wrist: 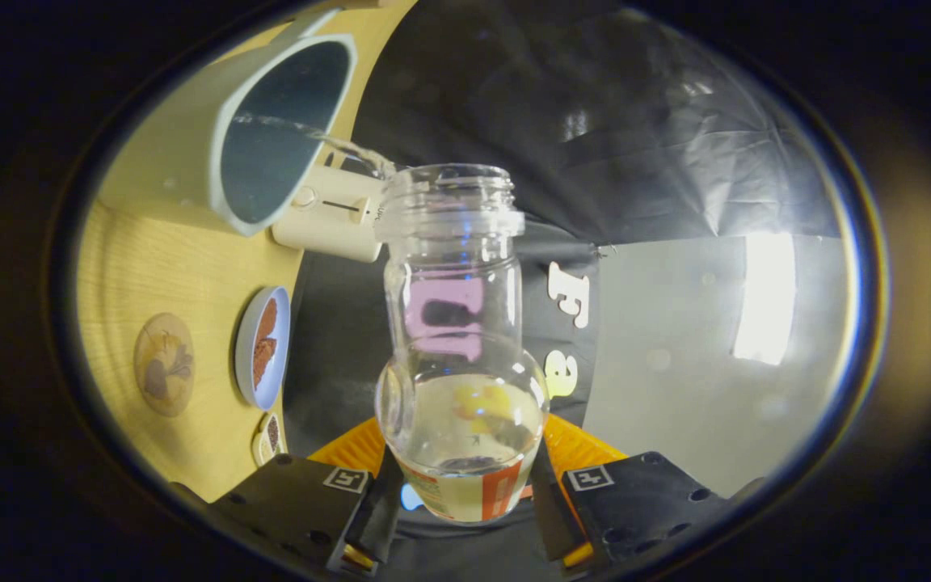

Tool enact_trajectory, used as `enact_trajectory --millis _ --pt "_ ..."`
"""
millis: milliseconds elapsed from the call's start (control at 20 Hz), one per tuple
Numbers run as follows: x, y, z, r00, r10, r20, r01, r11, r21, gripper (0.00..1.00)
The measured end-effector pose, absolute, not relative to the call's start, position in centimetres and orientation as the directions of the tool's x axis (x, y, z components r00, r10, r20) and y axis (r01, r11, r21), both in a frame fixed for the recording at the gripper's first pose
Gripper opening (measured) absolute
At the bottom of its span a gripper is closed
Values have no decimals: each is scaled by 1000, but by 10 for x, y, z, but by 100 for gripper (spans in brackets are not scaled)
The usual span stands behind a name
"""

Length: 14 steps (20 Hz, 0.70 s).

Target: Take the bottle from table, then pour the juice into the cup, finally place the bottle on the coaster

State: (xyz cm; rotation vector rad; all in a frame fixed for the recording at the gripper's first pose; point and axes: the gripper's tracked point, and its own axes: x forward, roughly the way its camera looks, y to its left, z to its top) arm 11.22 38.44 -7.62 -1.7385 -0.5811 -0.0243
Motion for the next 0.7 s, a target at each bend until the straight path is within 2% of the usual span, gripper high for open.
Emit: enact_trajectory --millis 700 --pt "101 398 -72 845 407 347 441 -162 -883 73"
